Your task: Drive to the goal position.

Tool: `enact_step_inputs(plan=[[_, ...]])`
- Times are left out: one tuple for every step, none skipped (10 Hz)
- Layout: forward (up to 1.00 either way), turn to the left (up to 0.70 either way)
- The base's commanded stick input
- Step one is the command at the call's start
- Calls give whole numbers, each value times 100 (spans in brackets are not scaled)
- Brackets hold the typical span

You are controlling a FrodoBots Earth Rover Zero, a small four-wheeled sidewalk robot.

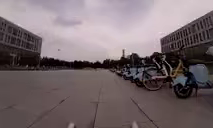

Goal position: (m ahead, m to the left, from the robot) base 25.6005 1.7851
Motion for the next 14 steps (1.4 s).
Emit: enact_step_inputs(plan=[[70,0],[70,0],[70,0],[70,0],[70,0],[70,0],[70,0],[70,0],[70,0],[70,0],[70,0],[70,0],[70,0],[70,0]])
